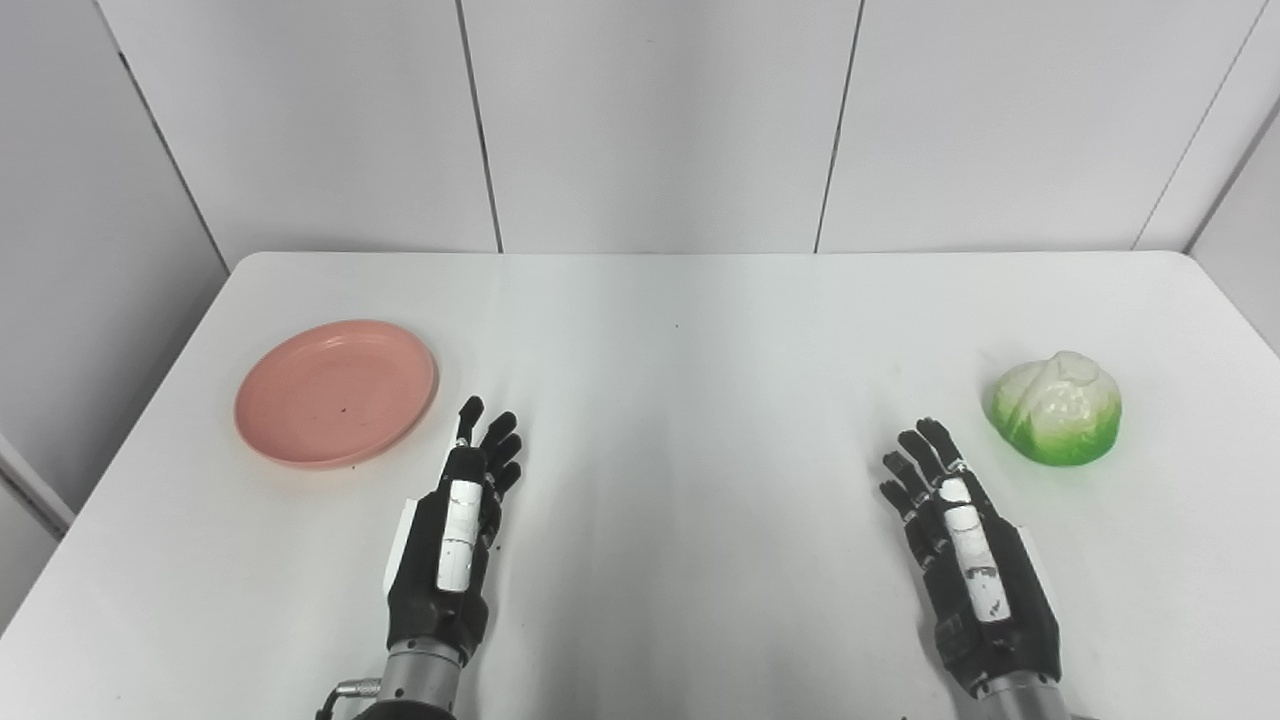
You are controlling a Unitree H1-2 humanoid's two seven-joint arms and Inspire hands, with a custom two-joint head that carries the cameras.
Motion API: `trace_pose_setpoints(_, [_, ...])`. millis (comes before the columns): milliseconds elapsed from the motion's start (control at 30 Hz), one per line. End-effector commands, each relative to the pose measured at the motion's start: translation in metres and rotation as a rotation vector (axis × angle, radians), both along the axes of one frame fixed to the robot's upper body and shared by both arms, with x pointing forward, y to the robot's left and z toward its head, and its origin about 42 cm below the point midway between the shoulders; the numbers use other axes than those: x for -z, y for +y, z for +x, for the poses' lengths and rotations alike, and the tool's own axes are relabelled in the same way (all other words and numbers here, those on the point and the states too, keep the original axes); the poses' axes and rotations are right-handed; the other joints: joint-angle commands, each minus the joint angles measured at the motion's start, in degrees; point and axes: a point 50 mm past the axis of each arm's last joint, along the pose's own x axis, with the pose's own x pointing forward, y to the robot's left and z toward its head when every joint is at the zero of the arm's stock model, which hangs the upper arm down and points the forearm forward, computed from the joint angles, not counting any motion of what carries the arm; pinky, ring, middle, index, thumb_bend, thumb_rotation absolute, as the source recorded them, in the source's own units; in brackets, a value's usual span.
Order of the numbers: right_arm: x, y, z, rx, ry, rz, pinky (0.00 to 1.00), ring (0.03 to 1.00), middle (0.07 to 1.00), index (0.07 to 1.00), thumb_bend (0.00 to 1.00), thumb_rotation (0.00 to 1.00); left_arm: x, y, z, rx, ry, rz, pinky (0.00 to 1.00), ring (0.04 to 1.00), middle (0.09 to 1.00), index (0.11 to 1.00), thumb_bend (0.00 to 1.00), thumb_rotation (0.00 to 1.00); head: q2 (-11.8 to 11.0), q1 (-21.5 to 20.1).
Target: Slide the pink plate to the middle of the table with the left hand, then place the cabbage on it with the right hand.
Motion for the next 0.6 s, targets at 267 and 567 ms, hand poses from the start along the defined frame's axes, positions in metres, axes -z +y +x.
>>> trace_pose_setpoints(267, [-0.007, -0.006, -0.0068, -0.007, -0.042, -0.009, 0.95, 0.932, 0.937, 0.925, 0.9, 0.67, -0.0011, 0.0053, -0.0156, -0.006, -0.007, 0.017, 0.94, 0.939, 0.938, 1.0, 0.96, 0.89, 0.4, 0.3])
trace_pose_setpoints(567, [-0.0049, -0.0074, -0.0062, -0.002, -0.043, -0.01, 0.95, 0.932, 0.939, 0.928, 0.9, 0.67, -0.0009, 0.0041, -0.0153, -0.006, 0.0, 0.009, 0.94, 0.942, 0.939, 1.0, 0.96, 0.89, -0.1, 0.7])
